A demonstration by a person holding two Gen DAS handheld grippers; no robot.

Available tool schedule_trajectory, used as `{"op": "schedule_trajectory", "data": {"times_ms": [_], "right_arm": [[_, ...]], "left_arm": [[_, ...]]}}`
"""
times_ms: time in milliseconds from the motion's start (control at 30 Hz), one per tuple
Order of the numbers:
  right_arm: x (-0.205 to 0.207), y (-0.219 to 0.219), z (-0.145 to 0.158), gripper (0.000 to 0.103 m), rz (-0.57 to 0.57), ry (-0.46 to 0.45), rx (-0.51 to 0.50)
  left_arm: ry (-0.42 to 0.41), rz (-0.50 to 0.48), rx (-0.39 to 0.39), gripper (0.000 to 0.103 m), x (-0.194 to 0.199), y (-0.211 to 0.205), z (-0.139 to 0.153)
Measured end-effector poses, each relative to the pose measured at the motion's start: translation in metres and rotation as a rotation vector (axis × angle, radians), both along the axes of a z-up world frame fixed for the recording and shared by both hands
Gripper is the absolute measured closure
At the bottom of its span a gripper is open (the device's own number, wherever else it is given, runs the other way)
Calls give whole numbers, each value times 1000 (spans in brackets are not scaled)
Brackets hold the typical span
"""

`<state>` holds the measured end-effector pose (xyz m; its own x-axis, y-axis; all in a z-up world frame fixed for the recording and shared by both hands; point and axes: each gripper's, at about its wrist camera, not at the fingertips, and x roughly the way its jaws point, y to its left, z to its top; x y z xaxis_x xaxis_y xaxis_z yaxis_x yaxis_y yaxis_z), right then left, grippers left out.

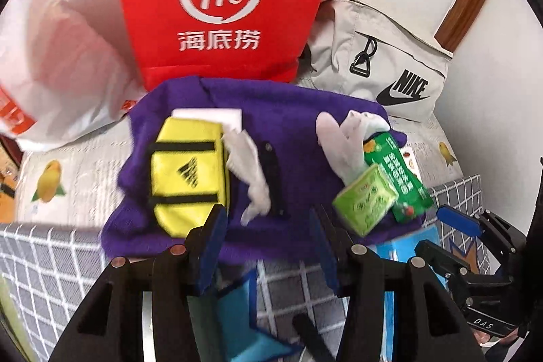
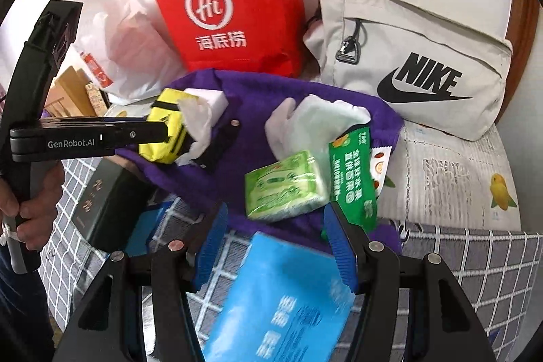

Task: Organize soft objects
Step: 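Open the right tool to release the wipes pack on the towel, then grasp the black strap on the bed cover with the right tool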

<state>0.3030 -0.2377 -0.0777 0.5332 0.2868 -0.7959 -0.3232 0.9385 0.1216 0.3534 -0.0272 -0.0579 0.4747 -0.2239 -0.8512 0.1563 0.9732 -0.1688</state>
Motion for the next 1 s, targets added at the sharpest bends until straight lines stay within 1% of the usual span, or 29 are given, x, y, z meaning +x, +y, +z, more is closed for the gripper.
{"op": "schedule_trajectory", "data": {"times_ms": [233, 333, 400, 467, 533, 667, 700, 733, 867, 1000], "right_arm": [[-43, 16, 8, 44, 46, -37, -9], [-59, 23, 6, 44, 67, -38, 3], [-72, 29, 0, 45, 80, -37, 3], [-82, 36, -8, 50, 93, -22, -3], [-91, 43, -15, 59, 117, -9, 5], [-109, 61, -27, 67, 163, 15, -19], [-112, 65, -29, 71, 174, 19, -20], [-115, 69, -31, 73, 189, 27, -19], [-120, 82, -42, 73, 202, 50, -27], [-121, 93, -54, 73, 203, 87, -59]], "left_arm": [[-25, 48, 17, 55, -52, 20, 11], [-33, 68, 24, 55, -75, 27, 11], [-27, 85, 13, 55, -91, 34, 8], [-20, 98, 10, 55, -105, 40, 4], [-18, 109, 12, 55, -123, 48, 0], [-12, 139, -6, 55, -149, 64, -6], [-11, 146, -10, 55, -154, 68, -7], [-7, 154, -12, 55, -158, 71, -9], [0, 159, -7, 55, -173, 78, -12], [-4, 179, -40, 55, -182, 89, -16]]}}
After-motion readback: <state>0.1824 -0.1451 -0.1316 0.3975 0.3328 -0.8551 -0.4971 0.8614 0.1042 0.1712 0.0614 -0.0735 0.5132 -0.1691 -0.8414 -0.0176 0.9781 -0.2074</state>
